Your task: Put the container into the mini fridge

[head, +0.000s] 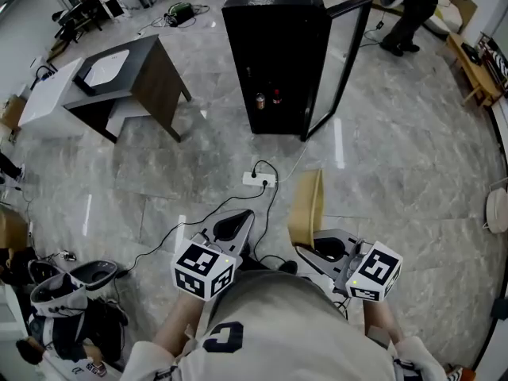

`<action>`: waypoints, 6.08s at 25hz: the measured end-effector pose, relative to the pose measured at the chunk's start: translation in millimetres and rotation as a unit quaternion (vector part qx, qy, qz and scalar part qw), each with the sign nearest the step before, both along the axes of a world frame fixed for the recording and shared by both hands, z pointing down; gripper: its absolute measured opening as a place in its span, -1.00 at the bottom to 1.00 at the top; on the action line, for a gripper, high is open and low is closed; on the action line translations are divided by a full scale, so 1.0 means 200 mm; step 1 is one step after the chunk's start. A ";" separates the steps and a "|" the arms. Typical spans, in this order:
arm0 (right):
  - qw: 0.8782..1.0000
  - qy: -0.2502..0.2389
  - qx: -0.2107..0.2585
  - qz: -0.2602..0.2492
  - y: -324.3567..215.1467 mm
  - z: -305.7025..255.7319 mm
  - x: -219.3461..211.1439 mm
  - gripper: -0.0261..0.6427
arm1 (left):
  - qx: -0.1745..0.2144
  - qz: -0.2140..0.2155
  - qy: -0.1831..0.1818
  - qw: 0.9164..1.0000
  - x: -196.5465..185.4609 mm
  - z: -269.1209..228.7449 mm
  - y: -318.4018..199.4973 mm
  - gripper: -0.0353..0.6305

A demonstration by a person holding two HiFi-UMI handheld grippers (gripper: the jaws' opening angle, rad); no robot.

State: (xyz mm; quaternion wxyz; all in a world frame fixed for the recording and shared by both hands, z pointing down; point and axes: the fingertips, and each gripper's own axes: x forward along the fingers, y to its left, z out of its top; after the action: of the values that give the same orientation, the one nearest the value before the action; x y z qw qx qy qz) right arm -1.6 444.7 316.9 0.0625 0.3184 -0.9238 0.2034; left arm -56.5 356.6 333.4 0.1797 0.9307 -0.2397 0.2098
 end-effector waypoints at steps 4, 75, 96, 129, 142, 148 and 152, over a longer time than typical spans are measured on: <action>1.000 0.021 0.003 -0.010 -0.03 0.02 0.02 -0.82 | 0.001 -0.007 -0.003 1.000 0.01 0.02 -0.03 -0.73; 0.895 0.326 -0.052 -0.299 -2.27 0.82 0.54 -0.82 | -0.020 -0.227 -0.033 0.973 0.17 0.16 -1.99 -0.73; 0.814 0.485 -0.086 -0.310 -2.45 1.23 0.31 -0.82 | -0.015 -0.116 -0.021 0.993 -0.20 0.28 -2.14 -0.73; 0.776 0.530 -0.074 -0.332 -3.26 1.94 0.70 -0.82 | -0.129 -0.213 -0.079 0.965 0.06 0.60 -2.23 -0.73; 0.777 0.558 -0.047 -0.289 -3.45 2.03 0.74 -0.82 | -0.151 -0.207 -0.085 0.963 0.06 0.68 -2.22 -0.73; 0.786 0.570 -0.031 -0.237 -3.60 2.05 0.76 -0.82 | -0.160 -0.203 -0.083 0.962 0.05 0.71 -2.20 -0.73; 0.794 0.572 -0.028 -0.204 -3.66 2.07 0.78 -0.82 | -0.168 -0.199 -0.085 0.962 0.06 0.74 -2.18 -0.73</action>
State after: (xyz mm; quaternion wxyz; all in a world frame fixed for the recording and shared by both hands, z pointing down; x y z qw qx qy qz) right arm 154.6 -287.9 731.5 0.6288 0.1784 -0.7568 -0.0073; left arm -45.2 -80.2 481.2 0.3510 0.7994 -0.3956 0.2851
